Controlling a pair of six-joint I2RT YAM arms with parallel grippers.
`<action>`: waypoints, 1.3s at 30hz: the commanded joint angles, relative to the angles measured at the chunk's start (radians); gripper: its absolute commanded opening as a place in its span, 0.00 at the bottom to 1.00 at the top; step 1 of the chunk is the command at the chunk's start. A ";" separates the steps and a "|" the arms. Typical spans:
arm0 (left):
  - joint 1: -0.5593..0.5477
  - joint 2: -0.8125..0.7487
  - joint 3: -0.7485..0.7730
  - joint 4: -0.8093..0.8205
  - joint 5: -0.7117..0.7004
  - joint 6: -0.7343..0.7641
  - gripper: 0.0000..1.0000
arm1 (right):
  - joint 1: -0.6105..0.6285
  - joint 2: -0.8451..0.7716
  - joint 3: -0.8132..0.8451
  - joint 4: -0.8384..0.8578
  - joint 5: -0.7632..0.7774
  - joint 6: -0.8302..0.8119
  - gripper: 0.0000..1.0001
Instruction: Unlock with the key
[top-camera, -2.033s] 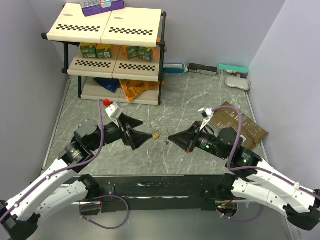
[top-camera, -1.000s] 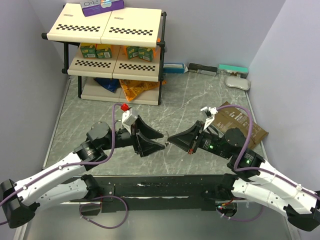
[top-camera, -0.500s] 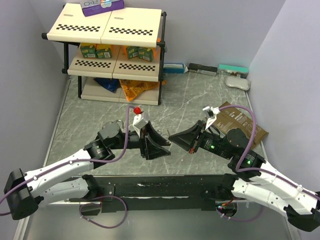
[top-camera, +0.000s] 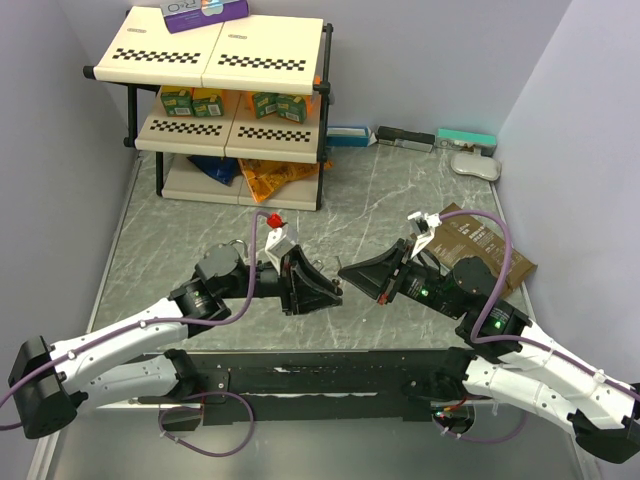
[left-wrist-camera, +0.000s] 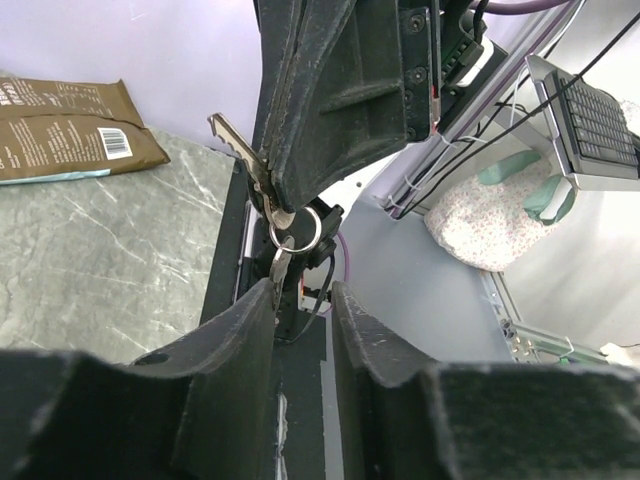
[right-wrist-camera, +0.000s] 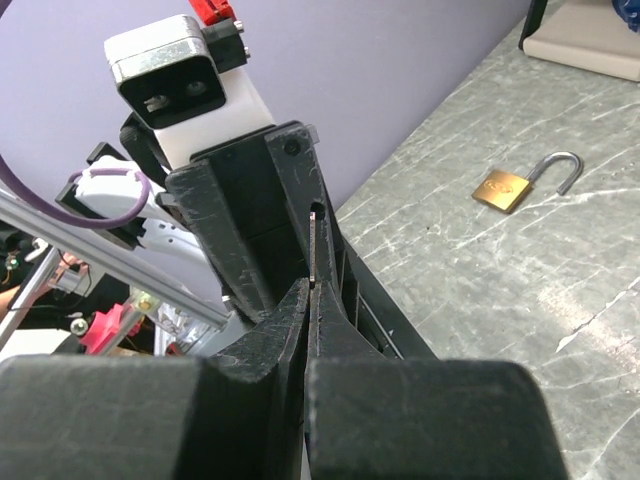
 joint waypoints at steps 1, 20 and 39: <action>-0.007 0.007 0.006 0.058 -0.015 0.008 0.28 | -0.001 -0.012 0.000 0.014 0.018 -0.001 0.00; -0.005 -0.013 0.064 -0.359 -0.066 0.138 0.01 | -0.002 -0.070 -0.053 -0.158 0.160 -0.042 0.04; -0.005 -0.047 0.075 -0.702 0.156 0.184 0.01 | 0.002 0.002 -0.061 -0.198 -0.237 -0.233 0.53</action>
